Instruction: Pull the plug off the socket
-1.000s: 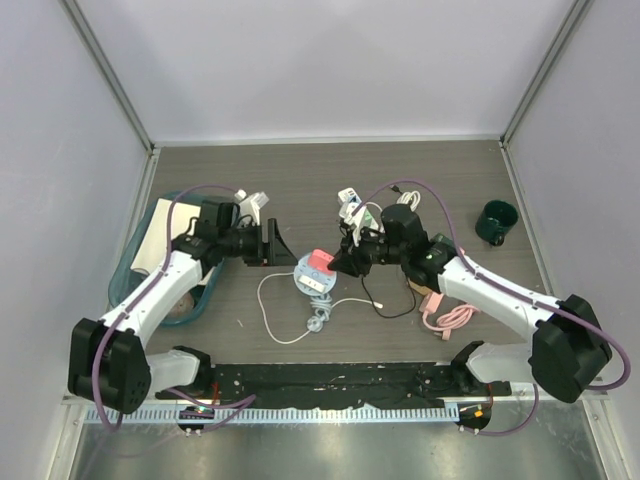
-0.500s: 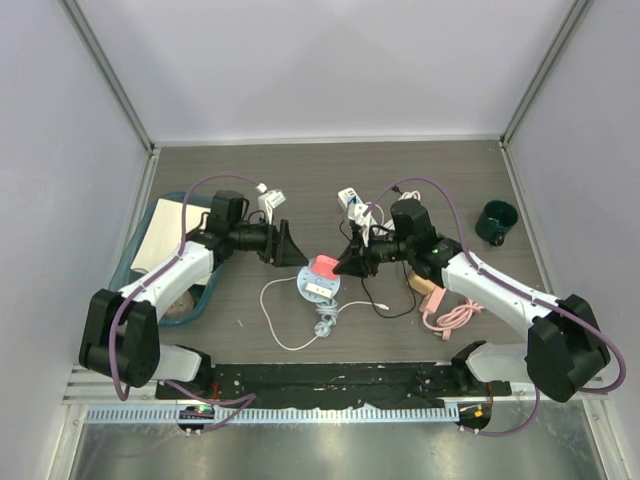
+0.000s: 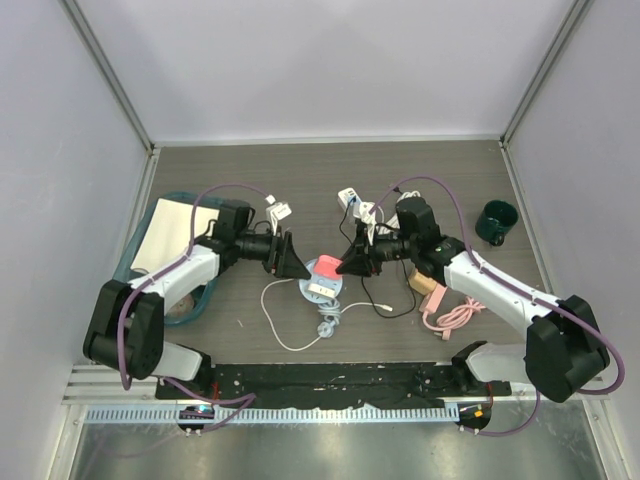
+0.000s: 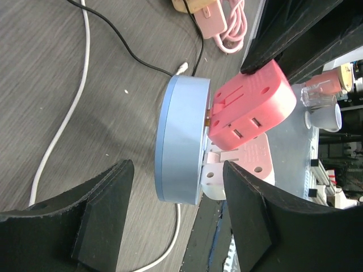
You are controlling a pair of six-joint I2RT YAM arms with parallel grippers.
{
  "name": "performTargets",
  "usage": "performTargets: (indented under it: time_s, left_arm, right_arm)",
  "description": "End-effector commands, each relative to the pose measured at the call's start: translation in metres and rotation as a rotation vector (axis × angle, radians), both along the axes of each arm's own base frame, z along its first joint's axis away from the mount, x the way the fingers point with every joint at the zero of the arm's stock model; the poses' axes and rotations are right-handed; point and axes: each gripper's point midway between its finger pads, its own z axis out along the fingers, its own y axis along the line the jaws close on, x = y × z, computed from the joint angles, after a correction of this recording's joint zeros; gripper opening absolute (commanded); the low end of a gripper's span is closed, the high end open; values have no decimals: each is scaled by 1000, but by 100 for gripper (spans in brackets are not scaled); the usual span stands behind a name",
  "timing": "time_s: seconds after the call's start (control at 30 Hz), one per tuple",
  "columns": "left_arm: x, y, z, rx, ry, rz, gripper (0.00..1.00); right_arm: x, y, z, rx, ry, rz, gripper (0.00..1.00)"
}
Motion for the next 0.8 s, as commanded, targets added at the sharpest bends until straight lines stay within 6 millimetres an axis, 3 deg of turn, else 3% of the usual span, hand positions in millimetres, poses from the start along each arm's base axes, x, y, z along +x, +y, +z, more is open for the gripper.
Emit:
performTargets:
  time_s: [0.0, 0.3, 0.37, 0.4, 0.5, 0.6, 0.7, 0.73, 0.77]
  left_arm:
    - [-3, -4, 4, -20, -25, -46, 69]
    - [-4, -6, 4, -30, 11, -53, 65]
    - [-4, -7, 4, -34, 29, -48, 55]
    - [-2, -8, 5, -37, 29, -40, 37]
    - [1, -8, 1, -25, 90, -6, 9]
    - [4, -6, -9, 19, 142, 43, 0]
    - [8, -2, -19, 82, 199, 79, 0]
    - [8, -2, -21, 97, 213, 86, 0]
    - [11, 0, -23, 115, 220, 102, 0]
  right_arm:
    - [-2, 4, 36, 91, -93, 45, 1]
    - [-1, 4, 38, 97, -91, 37, 1]
    - [0, 5, 39, 106, -94, 33, 1]
    - [0, 4, 37, 105, -82, 24, 1]
    - [6, 4, 34, 101, -74, -23, 1]
    - [12, 2, 34, 98, -64, -81, 1]
    - [15, 0, 32, 102, -113, -158, 1]
    - [13, -1, 39, 114, -169, -168, 1]
    - [10, -2, 31, 99, -178, -178, 1]
